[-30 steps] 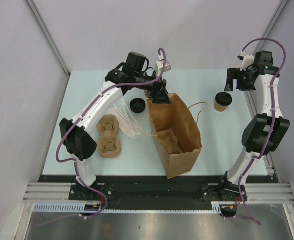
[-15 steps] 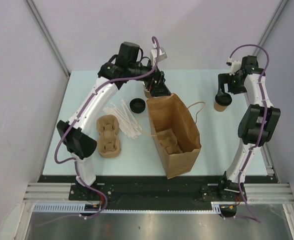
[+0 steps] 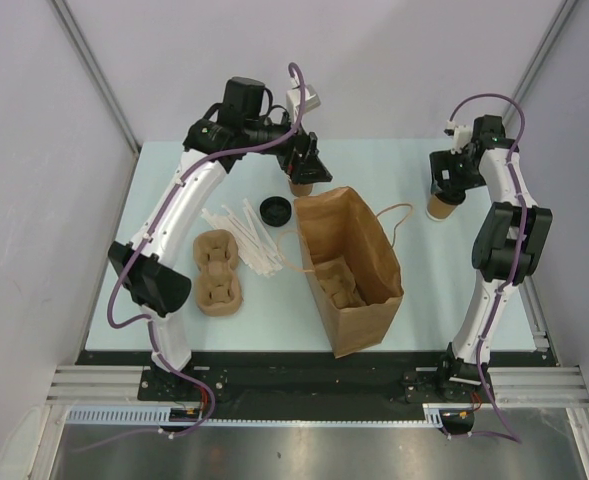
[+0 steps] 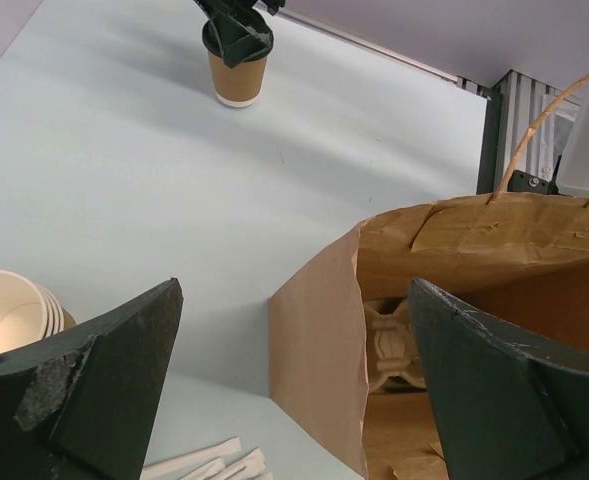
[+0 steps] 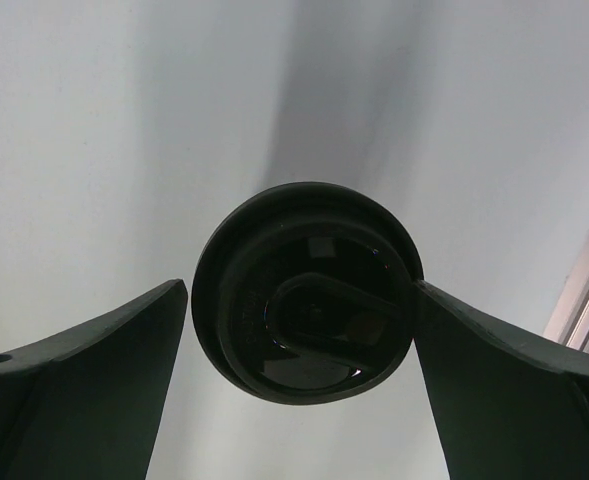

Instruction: Pack the takeout coffee

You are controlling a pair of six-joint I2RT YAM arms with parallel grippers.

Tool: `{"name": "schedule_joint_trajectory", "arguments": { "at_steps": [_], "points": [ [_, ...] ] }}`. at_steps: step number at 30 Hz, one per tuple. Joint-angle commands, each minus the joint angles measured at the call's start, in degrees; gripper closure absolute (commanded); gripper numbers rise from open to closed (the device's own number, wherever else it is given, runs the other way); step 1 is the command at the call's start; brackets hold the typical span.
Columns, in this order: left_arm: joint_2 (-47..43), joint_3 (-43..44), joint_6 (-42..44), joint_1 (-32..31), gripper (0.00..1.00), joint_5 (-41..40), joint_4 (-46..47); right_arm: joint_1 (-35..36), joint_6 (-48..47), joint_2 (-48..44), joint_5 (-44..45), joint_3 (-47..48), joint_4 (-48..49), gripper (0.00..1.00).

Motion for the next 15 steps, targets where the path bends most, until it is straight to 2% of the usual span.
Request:
{"name": "schedule_joint_trajectory", "arguments": {
  "at_steps": [1,3,7,15],
  "points": [
    [-2.47,-0.16,-0.15,0.61,0.01,-0.22,0.26,0.33,-0.45,1.14,0.54,2.44,0.95,0.04],
    [-2.56,-0.43,-0.15,0.96,0.01,-0.31,0.53,0.42,-0.71,1.14,0.71,2.27,0.77,0.06],
    [-3.09,-0.69,-0.32,1.23,0.01,-0.84,1.14,0.68,-1.24,0.53,1.24,1.13,0.94,0.17],
    [-3.70,-1.13,-0.50,1.76,0.00,-1.45,1.76,2.44,-3.61,-3.08,3.70,-2.83,3.67,0.24]
  ]
}}
